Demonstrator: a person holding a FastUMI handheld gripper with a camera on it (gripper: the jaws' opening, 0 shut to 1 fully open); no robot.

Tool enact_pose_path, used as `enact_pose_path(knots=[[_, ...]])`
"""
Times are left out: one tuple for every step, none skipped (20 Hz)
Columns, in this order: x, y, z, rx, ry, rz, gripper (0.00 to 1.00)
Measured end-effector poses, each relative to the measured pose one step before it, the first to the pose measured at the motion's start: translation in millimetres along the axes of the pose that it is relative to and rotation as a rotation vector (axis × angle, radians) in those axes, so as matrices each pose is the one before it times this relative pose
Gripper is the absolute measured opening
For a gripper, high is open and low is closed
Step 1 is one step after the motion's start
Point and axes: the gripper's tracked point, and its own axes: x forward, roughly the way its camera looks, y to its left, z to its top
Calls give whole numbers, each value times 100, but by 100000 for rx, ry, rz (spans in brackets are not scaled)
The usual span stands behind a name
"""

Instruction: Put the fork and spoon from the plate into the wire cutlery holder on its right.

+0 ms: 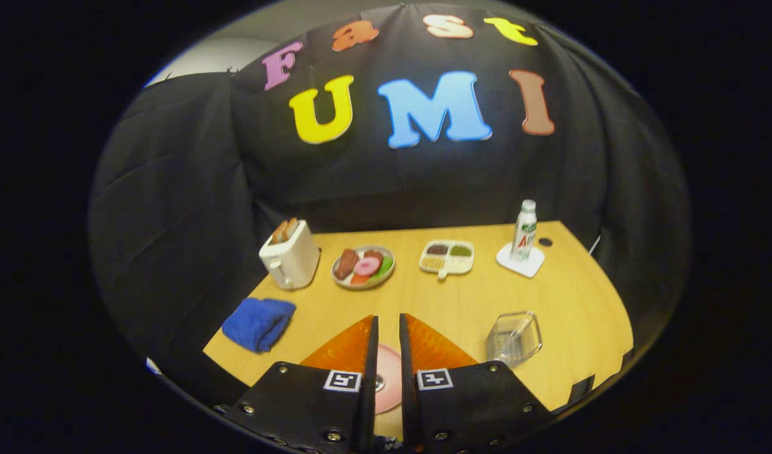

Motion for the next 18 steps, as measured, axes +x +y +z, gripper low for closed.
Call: enact_pose_path(knots=[[486, 347, -2023, 1958, 6070, 1458, 18], [552, 54, -1865, 1893, 6096, 777, 23], [522, 211, -1875, 2134, 4146, 892, 24], [589, 74, -1388, 2258, 4416, 596, 25], [793, 112, -1597, 2319, 4277, 744, 25], [584, 109, -1364, 2283, 4715, 417, 25], [721, -12, -1270, 2108, 3792, 409, 24], [557, -24, -1049, 1473, 3659, 505, 24], [601, -79, -1235, 562, 3896, 150, 25], [501, -65, -1009, 42, 3718, -341, 24], [478, 16, -917, -547, 2827, -278, 24], [427, -43, -696, -778, 2451, -851, 25], [766, 7, -874, -693, 2423, -686, 24], [336, 196, -492, -37, 2040, -124, 24], [456, 67, -667, -147, 2271, -345, 25], [330, -67, -345, -514, 1794, -886, 24], [495, -75, -436, -486, 1468, -1054, 24], [281, 19, -203, -312, 1541, -589, 24]])
